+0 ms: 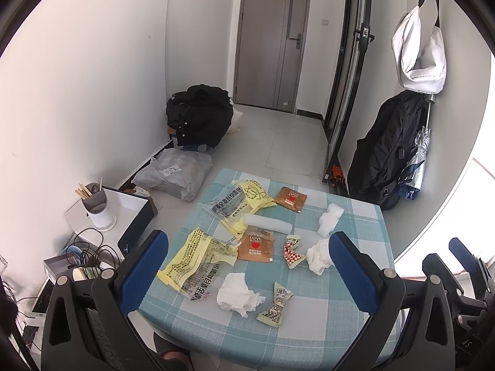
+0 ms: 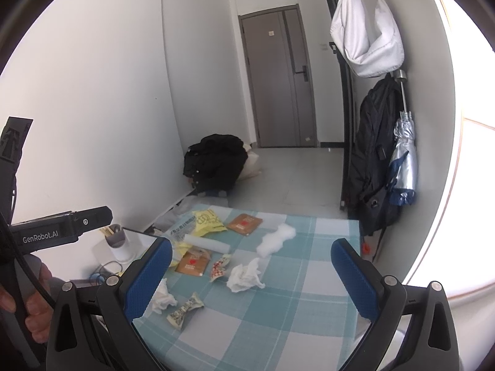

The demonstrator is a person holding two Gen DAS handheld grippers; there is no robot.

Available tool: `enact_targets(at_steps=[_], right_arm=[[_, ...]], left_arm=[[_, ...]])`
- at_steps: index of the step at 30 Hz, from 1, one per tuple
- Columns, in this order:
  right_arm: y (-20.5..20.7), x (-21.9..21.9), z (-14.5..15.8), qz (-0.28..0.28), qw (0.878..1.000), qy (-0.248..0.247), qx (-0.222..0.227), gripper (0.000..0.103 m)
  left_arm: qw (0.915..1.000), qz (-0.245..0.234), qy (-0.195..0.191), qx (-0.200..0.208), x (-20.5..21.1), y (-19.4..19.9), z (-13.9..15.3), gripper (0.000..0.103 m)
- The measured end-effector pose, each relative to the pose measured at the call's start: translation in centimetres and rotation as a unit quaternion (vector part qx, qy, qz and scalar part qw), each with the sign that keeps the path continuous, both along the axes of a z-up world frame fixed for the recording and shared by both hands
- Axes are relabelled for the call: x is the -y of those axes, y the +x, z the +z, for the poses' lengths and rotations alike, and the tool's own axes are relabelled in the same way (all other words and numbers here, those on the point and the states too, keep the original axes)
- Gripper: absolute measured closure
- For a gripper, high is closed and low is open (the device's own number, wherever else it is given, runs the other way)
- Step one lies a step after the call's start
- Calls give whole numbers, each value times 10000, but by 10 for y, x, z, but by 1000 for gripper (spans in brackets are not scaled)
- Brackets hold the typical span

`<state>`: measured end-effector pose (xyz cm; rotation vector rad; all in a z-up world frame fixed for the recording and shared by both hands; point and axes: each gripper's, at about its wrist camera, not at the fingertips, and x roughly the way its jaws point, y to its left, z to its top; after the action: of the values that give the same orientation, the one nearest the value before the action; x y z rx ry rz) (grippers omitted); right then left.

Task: Collect trash

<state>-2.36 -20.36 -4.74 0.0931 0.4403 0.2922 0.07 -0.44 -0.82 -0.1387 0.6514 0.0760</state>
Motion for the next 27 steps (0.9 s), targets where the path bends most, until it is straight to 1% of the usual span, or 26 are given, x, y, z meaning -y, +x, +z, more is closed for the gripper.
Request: enact_targets(at_steps=[13, 19, 27], right_arm=[[0, 1, 1, -28, 10000, -27, -13, 0], [2, 1, 0, -22, 10000, -54, -47, 0], [2, 0, 0, -10, 9999, -96, -50, 0]], left_arm=[[10000, -9, -20, -29, -1, 1, 0, 1], [10000, -2, 58, -7, -2, 2, 0, 1], [10000, -14, 9, -58, -2, 4, -1, 1]])
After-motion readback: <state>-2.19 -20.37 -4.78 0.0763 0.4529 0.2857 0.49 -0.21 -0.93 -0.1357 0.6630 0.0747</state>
